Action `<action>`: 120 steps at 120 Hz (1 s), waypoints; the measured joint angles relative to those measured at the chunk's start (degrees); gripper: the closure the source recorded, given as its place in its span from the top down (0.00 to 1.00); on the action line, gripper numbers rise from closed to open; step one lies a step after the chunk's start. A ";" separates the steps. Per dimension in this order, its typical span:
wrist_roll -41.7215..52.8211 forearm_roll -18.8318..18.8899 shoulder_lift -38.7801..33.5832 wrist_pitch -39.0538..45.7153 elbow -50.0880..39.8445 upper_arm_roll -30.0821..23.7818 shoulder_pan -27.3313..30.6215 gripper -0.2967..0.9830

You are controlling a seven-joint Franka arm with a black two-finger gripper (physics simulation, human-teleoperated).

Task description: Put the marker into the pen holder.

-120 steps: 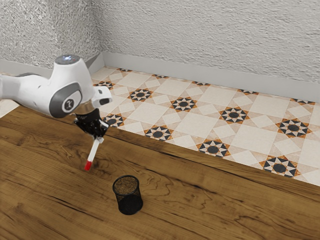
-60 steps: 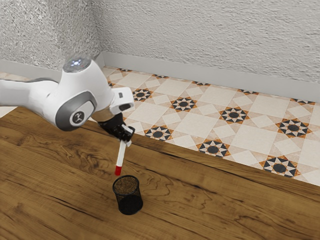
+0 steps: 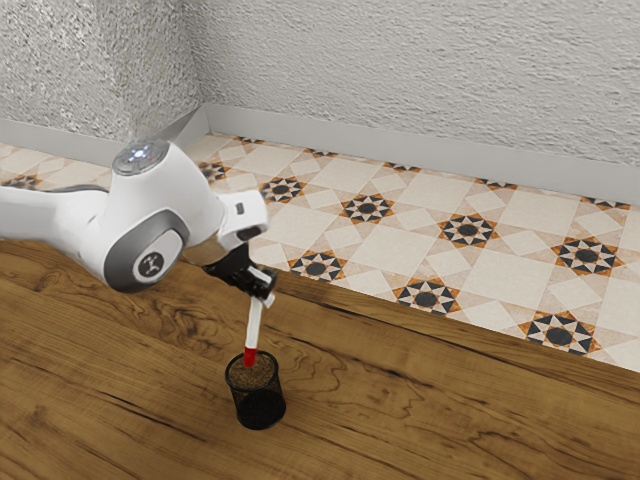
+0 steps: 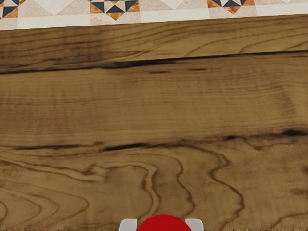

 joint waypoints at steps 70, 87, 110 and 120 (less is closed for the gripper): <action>0.44 -0.53 -0.69 2.29 -5.50 0.01 -1.06 0.20; 1.57 -0.78 -0.74 2.31 -5.44 0.06 -1.43 0.43; 3.06 -0.92 -0.77 2.26 -5.34 0.08 -1.48 0.63; 3.55 -0.95 -1.05 1.53 -4.47 0.16 -1.32 0.67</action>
